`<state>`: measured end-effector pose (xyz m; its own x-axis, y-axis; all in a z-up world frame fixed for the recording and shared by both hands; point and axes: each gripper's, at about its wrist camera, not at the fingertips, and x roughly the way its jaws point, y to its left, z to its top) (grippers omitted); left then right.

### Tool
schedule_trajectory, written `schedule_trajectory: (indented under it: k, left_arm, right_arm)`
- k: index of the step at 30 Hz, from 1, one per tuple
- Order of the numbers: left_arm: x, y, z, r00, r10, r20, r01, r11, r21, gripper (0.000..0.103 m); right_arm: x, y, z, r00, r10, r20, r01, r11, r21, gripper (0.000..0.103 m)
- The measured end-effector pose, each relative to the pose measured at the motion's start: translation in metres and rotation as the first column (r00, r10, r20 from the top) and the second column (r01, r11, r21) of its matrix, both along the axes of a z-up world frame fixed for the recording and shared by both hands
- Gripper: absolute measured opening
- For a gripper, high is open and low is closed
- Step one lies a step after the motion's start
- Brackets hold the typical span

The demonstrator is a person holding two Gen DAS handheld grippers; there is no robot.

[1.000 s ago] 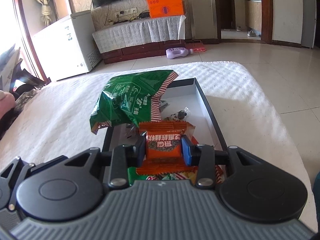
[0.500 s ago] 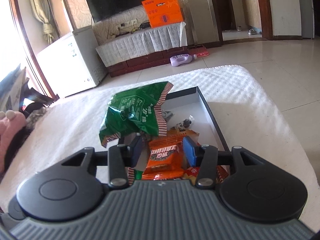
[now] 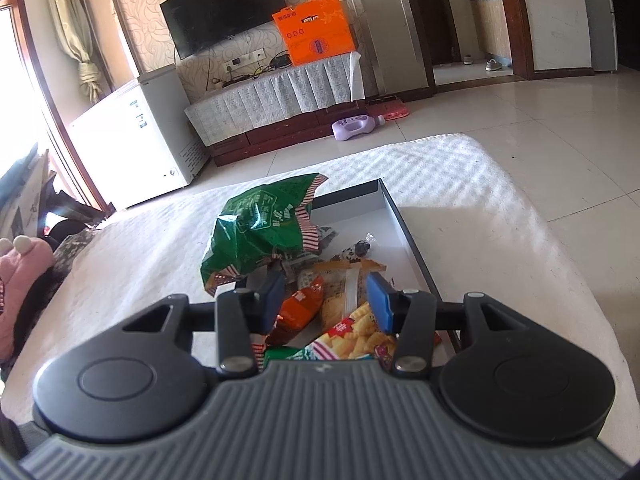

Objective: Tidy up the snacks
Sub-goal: 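Open the left gripper to drop the green bag while the right gripper lowers the candy into the box, then open the right gripper to release the candy and withdraw it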

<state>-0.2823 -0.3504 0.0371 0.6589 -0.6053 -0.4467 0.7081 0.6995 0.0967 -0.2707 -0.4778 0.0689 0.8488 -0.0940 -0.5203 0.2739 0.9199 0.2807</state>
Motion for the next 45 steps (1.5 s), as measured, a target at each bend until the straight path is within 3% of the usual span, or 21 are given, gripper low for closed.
schedule_trajectory:
  k: [2, 15, 19, 22, 26, 28, 31, 33, 39, 45]
  left_arm:
    - [0.000, 0.000, 0.000, 1.000, 0.001, -0.002, -0.001, 1.000, -0.001, 0.103]
    - [0.000, 0.006, -0.001, 1.000, 0.008, 0.003, -0.008, 1.000, 0.000, 0.103]
    - [-0.003, 0.012, 0.001, 1.000, 0.018, 0.004, -0.018, 1.000, 0.006, 0.103]
    - [-0.006, 0.018, 0.005, 0.999, 0.043, 0.009, -0.043, 0.999, 0.017, 0.103]
    - [-0.012, 0.030, 0.012, 0.995, 0.092, -0.048, -0.092, 0.996, 0.009, 0.103]
    - [-0.019, 0.035, 0.015, 0.992, 0.113, -0.050, -0.112, 0.994, 0.013, 0.103]
    - [-0.037, 0.036, 0.018, 0.992, 0.129, 0.011, -0.130, 0.990, 0.056, 0.103]
    - [-0.050, 0.037, 0.021, 0.988, 0.144, 0.053, -0.147, 0.987, 0.064, 0.103]
    - [-0.083, 0.054, 0.033, 0.985, 0.162, 0.052, -0.163, 0.987, 0.013, 0.103]
    - [-0.102, 0.067, 0.040, 0.984, 0.174, 0.030, -0.174, 0.985, 0.012, 0.103]
  right_arm:
    - [-0.003, 0.003, 0.001, 1.000, -0.001, 0.003, 0.001, 1.000, -0.003, 0.056]
    - [-0.043, 0.027, 0.008, 0.999, -0.022, 0.041, 0.021, 0.999, 0.027, 0.057]
    - [-0.062, 0.041, 0.008, 0.998, -0.030, 0.049, 0.030, 1.000, 0.007, 0.064]
    - [-0.079, 0.050, 0.006, 0.998, -0.026, 0.061, 0.027, 1.000, -0.016, 0.064]
    - [-0.103, 0.052, 0.003, 0.996, -0.063, 0.057, 0.063, 0.998, -0.005, 0.064]
    - [-0.117, 0.052, 0.001, 0.996, -0.084, 0.038, 0.084, 0.996, 0.013, 0.066]
    - [-0.137, 0.052, -0.001, 0.993, -0.115, 0.017, 0.114, 0.992, 0.050, 0.075]
    - [-0.149, 0.053, 0.000, 0.994, -0.109, -0.008, 0.109, 0.992, 0.070, 0.074]
    - [-0.178, 0.069, -0.012, 0.984, -0.107, -0.145, 0.106, 0.994, -0.014, 0.074]
    - [-0.189, 0.089, -0.024, 0.974, -0.068, -0.215, 0.057, 0.997, -0.053, 0.074]
